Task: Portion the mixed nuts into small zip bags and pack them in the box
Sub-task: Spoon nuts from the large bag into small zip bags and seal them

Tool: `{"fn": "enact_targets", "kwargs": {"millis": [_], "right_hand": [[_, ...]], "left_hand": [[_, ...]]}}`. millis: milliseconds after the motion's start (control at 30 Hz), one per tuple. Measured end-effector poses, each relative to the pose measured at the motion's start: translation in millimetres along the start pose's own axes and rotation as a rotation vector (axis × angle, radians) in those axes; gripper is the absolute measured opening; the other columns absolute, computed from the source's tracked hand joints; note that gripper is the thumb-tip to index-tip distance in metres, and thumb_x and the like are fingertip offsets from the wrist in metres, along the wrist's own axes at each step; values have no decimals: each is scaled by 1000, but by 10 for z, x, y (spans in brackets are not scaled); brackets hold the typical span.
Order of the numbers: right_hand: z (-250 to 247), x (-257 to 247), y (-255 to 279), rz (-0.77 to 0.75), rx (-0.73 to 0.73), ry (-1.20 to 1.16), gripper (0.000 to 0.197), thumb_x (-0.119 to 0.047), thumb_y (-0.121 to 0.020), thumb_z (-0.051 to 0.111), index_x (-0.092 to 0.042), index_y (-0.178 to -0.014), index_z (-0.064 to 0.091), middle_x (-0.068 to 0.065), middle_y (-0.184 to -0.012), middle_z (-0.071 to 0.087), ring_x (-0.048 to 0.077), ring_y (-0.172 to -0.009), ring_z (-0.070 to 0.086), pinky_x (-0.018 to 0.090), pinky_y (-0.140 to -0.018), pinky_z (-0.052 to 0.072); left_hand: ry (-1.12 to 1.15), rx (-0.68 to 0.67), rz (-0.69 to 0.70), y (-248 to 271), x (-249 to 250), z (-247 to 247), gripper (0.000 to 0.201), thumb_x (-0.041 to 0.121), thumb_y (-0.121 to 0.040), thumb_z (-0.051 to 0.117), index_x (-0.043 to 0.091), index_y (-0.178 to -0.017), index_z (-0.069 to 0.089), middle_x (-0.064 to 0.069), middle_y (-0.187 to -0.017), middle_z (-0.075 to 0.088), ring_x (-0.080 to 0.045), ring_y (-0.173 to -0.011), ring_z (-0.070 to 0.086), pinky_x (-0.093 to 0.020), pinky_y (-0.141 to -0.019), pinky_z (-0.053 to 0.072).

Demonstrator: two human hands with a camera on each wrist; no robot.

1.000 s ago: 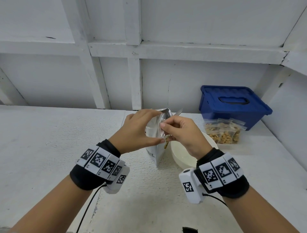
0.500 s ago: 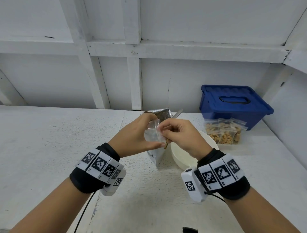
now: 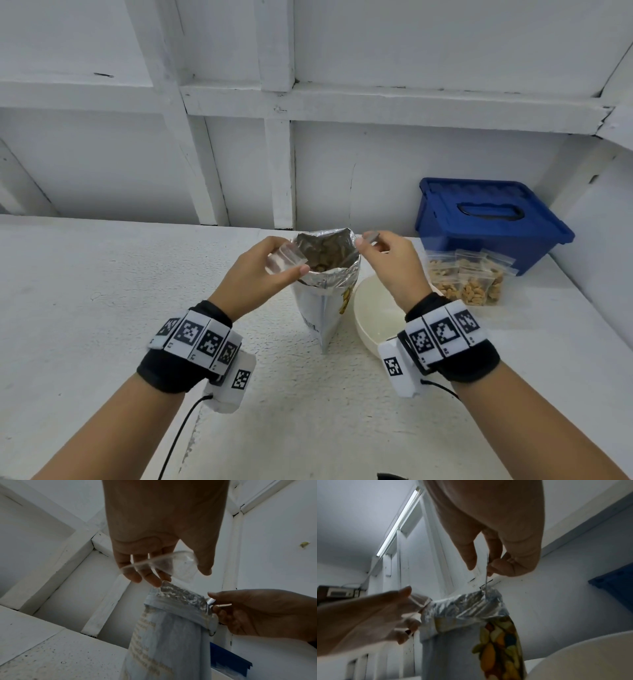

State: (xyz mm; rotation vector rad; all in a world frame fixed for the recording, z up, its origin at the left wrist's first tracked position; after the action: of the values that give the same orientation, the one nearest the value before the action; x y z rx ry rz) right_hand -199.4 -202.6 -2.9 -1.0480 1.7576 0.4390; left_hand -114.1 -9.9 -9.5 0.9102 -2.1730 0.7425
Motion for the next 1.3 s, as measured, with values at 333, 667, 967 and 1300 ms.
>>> {"fn": "enact_targets", "kwargs": {"millis": [333, 667, 967, 1300], "right_hand": [[27, -160, -43, -531, 72, 303, 22, -19, -95, 50, -3, -95, 66, 9, -73, 67, 17, -63, 60, 13, -55, 41], [145, -59, -114, -488, -114, 382, 25, -19, -96, 47, -2, -98, 64, 13, -77, 67, 21, -67, 61, 19, -58, 43], [49, -10, -236, -178, -101, 139, 24, -21, -97, 45, -8, -86, 62, 6, -66, 65, 6, -52, 60, 15, -56, 49], [-129, 81, -350, 146, -17, -206, 29, -16, -97, 45, -9, -72, 59, 10, -57, 60, 7, -41, 57, 16, -44, 48]], "left_hand": [[58, -29, -50, -64, -101, 46, 37, 49, -71, 64, 33, -102, 52, 22, -94, 58, 5, -83, 57, -10, -67, 40], [47, -33, -67, -116, -152, 48, 33, 42, -75, 69, 33, -103, 52, 21, -93, 59, 4, -86, 57, -14, -70, 43], [46, -48, -55, -139, -123, 54, 44, 52, -67, 64, 30, -104, 53, 20, -93, 59, 2, -84, 58, -12, -67, 42], [44, -70, -35, -172, -107, -35, 55, 71, -62, 64, 34, -101, 55, 15, -93, 63, -3, -83, 60, -14, -67, 44]]}}
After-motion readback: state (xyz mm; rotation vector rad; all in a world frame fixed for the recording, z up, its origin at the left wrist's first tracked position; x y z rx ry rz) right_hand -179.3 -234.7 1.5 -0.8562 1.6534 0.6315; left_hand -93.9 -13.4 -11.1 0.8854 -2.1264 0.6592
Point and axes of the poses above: each hand's wrist, its own y-axis away from the middle knuckle, its own z-axis out of the palm, x = y × z, the point moved 2 cm from there along -y, towards the middle knuckle
